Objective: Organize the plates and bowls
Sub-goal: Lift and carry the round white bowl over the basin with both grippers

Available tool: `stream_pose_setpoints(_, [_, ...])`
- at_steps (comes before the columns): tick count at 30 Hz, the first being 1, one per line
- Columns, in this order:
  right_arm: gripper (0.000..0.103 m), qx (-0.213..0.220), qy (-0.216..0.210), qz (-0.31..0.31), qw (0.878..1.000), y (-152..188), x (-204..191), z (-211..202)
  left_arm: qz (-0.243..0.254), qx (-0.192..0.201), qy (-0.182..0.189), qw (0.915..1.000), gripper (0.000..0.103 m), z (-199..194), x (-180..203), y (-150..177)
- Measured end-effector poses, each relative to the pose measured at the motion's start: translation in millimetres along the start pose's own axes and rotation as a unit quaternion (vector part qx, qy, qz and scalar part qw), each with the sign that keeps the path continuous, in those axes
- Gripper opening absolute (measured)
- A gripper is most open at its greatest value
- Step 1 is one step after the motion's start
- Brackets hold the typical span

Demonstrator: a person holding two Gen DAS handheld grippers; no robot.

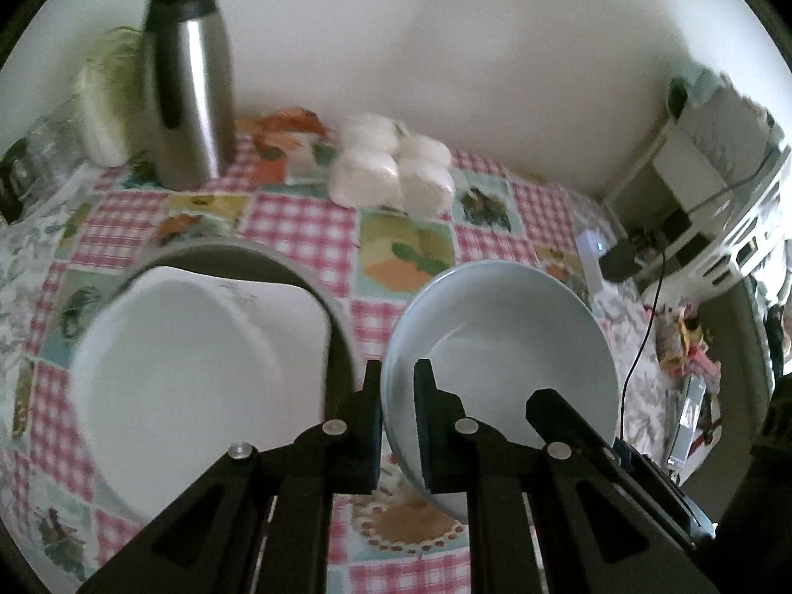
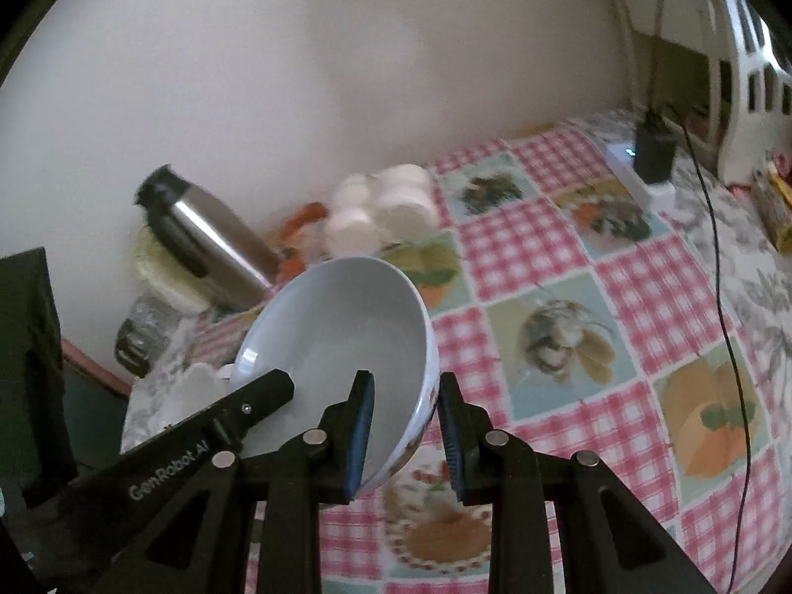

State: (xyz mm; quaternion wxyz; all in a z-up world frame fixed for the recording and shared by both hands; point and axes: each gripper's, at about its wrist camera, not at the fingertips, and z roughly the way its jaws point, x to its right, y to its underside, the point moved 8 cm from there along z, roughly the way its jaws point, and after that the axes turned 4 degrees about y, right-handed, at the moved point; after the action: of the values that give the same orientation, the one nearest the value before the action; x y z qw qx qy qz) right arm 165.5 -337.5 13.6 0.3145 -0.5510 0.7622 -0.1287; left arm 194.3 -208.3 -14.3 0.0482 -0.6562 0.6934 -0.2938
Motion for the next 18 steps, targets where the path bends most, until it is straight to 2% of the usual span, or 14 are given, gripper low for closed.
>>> stream_pose_setpoints(9, [0.028,-0.003,-0.044,-0.041,0.998,12.2,-70.1,-9.1,-0.054,0.031,-0.005,0.998,0.012,-46.7,-62.7,-2.9])
stream_pose_setpoints(18, [0.028,-0.011,-0.067,-0.077,0.995,29.6,-122.6,1.6,-0.101,0.039,-0.003,0.9941,0.012,-61.7,-116.3,-2.3])
